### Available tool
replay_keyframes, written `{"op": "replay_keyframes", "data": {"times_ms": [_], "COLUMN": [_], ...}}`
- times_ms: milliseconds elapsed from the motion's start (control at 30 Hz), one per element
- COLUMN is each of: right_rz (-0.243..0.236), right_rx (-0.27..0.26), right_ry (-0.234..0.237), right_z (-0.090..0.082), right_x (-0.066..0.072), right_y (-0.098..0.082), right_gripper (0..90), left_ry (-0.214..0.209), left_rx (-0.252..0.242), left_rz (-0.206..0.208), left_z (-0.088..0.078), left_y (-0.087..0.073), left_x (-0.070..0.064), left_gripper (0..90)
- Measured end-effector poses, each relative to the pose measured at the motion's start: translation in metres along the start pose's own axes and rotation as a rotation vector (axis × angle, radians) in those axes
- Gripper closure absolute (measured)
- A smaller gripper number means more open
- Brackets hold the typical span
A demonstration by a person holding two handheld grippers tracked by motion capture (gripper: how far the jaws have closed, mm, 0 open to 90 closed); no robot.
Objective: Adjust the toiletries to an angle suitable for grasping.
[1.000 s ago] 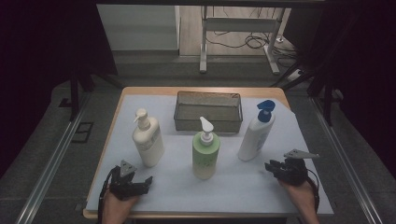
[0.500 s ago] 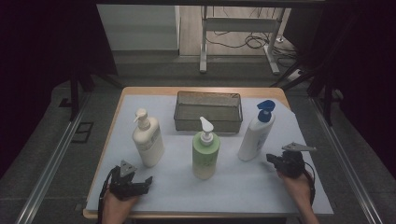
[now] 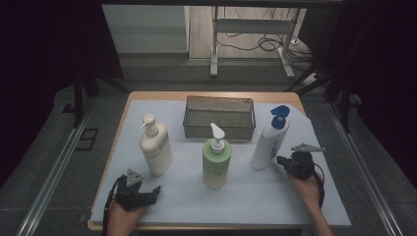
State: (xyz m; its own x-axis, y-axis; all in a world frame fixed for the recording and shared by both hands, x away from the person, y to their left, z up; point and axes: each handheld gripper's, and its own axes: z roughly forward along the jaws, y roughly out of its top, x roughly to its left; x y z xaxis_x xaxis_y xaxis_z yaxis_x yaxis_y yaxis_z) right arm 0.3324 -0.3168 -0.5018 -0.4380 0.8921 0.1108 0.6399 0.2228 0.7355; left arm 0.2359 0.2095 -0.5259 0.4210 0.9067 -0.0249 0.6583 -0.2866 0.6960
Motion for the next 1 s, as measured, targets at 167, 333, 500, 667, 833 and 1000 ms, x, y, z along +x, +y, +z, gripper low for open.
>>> {"op": "replay_keyframes", "data": {"times_ms": [167,333,500,667,833,1000], "right_rz": [0.001,0.008,0.006,0.01,0.01,-0.008], "right_rx": [0.001,0.0,0.0,0.002,0.004,0.003], "right_ry": [-0.015,-0.021,-0.025,-0.025,-0.023,0.005], "right_z": [0.002,0.006,0.013,0.02,0.022,0.011], "right_x": [-0.001,-0.002,-0.001,0.0,-0.001,0.002], "right_y": [0.002,0.004,0.008,0.011,0.013,0.006], "right_gripper": [89.6,89.6,89.6,89.6,89.3,88.3], "left_ry": [0.0,0.001,0.001,0.001,0.001,0.001], "left_rx": [0.001,0.001,0.001,0.001,0.0,0.0], "left_rz": [0.0,0.0,0.0,0.0,0.0,0.0], "left_z": [0.0,0.0,0.0,0.0,0.0,0.0], "left_y": [0.0,0.0,0.0,0.0,0.0,0.0], "left_x": [0.0,0.0,0.0,0.0,0.0,0.0], "left_gripper": [11.9,11.9,11.9,11.9,11.9,12.0]}}
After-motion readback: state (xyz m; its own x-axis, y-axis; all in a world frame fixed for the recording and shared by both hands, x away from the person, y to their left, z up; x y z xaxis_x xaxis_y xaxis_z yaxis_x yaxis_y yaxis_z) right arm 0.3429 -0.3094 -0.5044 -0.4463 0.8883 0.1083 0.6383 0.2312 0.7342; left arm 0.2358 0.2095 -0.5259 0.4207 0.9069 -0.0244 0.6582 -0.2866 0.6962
